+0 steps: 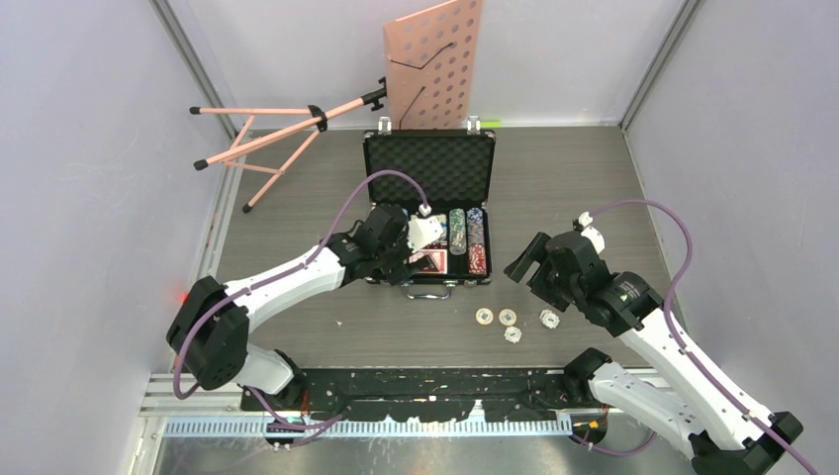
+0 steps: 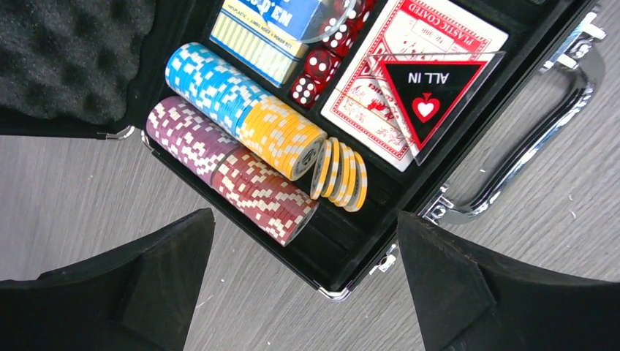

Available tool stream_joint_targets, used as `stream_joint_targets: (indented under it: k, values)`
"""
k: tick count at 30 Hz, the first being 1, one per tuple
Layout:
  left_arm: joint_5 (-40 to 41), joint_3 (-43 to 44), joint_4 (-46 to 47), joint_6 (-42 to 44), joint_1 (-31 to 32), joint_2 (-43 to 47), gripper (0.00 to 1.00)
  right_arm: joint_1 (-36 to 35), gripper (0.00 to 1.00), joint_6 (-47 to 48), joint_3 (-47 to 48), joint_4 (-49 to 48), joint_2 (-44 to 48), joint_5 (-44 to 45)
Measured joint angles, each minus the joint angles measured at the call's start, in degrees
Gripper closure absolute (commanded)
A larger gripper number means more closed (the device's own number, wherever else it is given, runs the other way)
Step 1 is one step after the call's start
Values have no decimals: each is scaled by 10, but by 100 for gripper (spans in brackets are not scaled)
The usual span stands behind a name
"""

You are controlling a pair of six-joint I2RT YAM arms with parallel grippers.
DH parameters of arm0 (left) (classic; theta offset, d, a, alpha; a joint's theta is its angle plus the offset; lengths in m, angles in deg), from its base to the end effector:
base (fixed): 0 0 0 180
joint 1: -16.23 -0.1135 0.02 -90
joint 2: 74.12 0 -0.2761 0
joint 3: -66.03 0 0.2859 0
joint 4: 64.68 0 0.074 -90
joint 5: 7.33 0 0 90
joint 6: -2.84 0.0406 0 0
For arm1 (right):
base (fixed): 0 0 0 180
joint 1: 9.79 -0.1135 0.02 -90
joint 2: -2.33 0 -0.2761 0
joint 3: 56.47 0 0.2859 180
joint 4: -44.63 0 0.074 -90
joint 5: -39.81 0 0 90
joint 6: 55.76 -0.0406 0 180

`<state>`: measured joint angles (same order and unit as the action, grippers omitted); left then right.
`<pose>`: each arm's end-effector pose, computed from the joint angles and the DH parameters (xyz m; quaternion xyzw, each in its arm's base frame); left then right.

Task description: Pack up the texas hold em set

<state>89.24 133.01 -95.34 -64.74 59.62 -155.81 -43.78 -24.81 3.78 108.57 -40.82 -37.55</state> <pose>0.2480 -0.2281 0.2327 0.4835 0.7872 -0.0169 0.3824 0.1455 0.0874 0.3035 0.2400 0.8935 0.1948 0.3258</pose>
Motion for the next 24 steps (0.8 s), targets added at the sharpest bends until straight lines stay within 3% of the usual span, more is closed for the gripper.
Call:
stream_joint_targets:
  k: [5,19,24]
  values:
    - [23,-7,9,4,0,-5,6,0,16,-4,-8,-1,0,-10]
    - [48,-7,16,23,0,-60,6,0,16,-9,-8,-6,0,-14]
    - [58,-2,22,31,0,-80,16,0,16,-9,-9,-8,0,-14]
